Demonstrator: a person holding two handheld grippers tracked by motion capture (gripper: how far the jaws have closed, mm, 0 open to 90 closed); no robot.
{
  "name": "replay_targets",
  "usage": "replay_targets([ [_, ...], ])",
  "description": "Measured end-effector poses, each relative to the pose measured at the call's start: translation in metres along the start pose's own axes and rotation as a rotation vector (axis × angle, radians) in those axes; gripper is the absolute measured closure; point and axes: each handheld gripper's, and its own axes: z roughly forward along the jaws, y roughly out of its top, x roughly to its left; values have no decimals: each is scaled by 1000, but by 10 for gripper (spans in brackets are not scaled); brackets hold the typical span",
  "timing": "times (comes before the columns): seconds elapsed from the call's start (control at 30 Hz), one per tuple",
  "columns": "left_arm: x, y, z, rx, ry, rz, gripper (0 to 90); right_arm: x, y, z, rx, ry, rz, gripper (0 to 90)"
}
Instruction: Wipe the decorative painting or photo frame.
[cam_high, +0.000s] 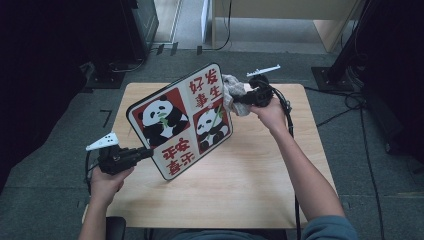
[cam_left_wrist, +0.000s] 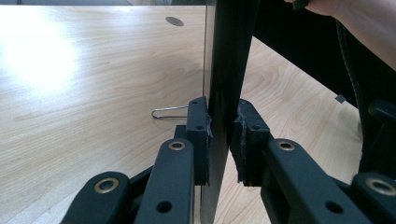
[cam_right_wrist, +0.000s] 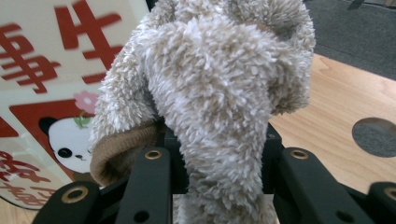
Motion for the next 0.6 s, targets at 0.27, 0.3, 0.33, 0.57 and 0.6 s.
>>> replay_targets([
  [0.27, 0, 0, 0, 2, 3, 0, 784, -3, -13, 5, -7, 1, 17, 675],
  [0.3, 0, 0, 0, 3, 2, 2, 783, -3, -14, 6, -9, 1, 17, 675],
  [0.33, 0, 0, 0, 3, 3, 1, 783, -3, -15, 6, -6, 1, 21, 675],
  [0.57, 0, 0, 1, 3, 0, -1, 783, -5, -25, 10, -19, -1, 31, 674],
  [0.6, 0, 0, 1, 3, -1, -2, 782, -5, -27, 11, -21, 0, 33, 674],
])
